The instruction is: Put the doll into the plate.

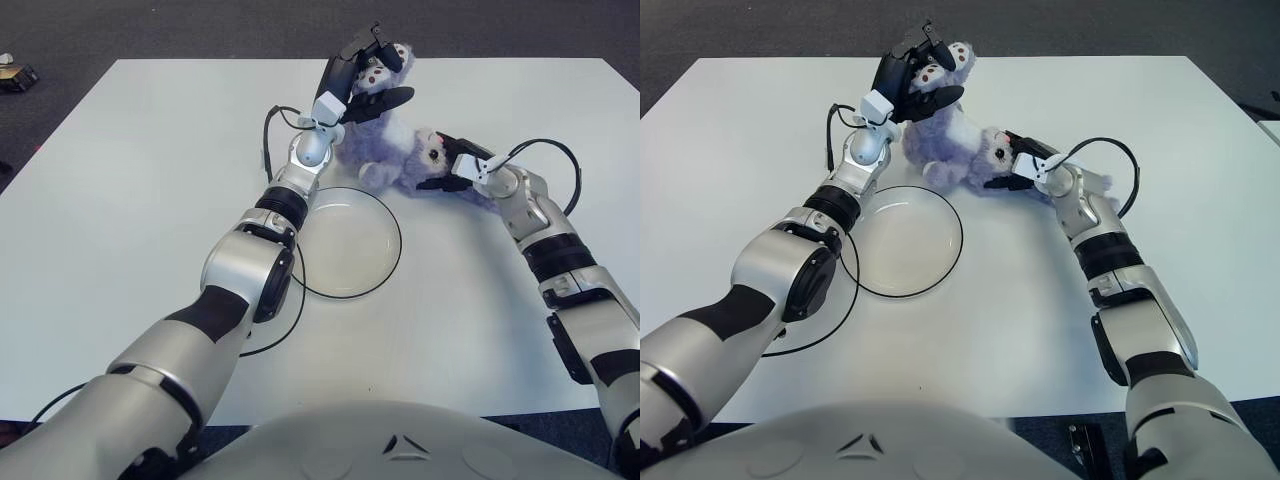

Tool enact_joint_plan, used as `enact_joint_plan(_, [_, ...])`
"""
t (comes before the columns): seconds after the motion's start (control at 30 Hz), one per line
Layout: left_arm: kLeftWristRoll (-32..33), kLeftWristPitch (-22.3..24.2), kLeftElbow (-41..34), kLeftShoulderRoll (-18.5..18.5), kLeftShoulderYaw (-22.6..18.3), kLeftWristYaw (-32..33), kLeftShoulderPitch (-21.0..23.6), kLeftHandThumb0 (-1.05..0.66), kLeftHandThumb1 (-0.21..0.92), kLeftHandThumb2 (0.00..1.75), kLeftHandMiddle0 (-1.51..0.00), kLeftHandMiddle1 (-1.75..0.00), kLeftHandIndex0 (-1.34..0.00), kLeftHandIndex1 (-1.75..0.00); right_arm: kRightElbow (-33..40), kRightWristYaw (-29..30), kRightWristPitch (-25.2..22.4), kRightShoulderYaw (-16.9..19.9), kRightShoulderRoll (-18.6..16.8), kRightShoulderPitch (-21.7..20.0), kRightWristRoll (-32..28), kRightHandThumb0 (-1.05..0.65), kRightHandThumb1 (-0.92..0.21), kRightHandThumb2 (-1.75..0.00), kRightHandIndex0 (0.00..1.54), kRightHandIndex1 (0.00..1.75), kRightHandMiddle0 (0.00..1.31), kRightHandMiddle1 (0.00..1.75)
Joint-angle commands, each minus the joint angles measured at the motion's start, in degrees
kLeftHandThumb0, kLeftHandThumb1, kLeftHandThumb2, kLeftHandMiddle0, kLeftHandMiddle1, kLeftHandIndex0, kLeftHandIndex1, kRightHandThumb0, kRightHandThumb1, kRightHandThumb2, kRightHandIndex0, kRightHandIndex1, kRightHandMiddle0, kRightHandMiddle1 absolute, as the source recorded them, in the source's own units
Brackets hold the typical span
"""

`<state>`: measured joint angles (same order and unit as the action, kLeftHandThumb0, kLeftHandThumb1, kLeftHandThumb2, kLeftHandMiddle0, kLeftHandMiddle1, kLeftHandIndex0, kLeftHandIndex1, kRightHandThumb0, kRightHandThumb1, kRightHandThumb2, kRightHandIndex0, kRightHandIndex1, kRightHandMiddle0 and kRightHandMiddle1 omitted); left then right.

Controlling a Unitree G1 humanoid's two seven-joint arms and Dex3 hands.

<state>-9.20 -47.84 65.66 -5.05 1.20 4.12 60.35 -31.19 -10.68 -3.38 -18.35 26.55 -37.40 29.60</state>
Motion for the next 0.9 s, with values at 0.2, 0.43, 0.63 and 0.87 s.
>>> enact_joint_plan(0.2, [0.6, 0.2, -0.3, -0.3, -0.1, -0.3, 0.1, 0.09, 0.92, 0.05, -0.76, -1.75, -0.57, -1.75, -1.0, 5.4, -0.5, 0.6, -2.8, 3.0, 0.3, -0.39, -0.67, -0.76, 0.51, 1.69, 0.42, 1.64])
enact_joint_plan(0.43, [1.0, 0.7, -0.3, -0.3, -0.3, -0.7, 0.1, 0.09, 0.92, 0.05, -0.77, -1.75, -0.57, -1.75, -2.5, 11.8, 3.5, 2.0, -3.4, 4.6, -0.2, -0.4, -0.52, -1.04, 0.77, 1.74, 0.45, 1.74])
enact_joint_plan(0.63, [1.4, 1.0, -0.3, -0.2, -0.2, -0.9, 0.0, 0.09, 0.92, 0.05, -0.77, -1.75, -0.57, -1.75, -3.3, 12.9, 4.7, 2.6, -3.6, 4.6, -0.3, -0.41, -0.5, -1.07, 0.8, 1.75, 0.46, 1.75])
enact_joint_plan(0.87, [1.4, 1.6, -0.3, -0.1, -0.2, -0.7, 0.0, 0.09, 0.92, 0.05, -0.77, -1.75, -0.57, -1.75, -3.7, 12.9, 5.3, 3.1, -3.3, 4.4, -0.5, -0.41, -0.5, -1.08, 0.81, 1.75, 0.46, 1.75])
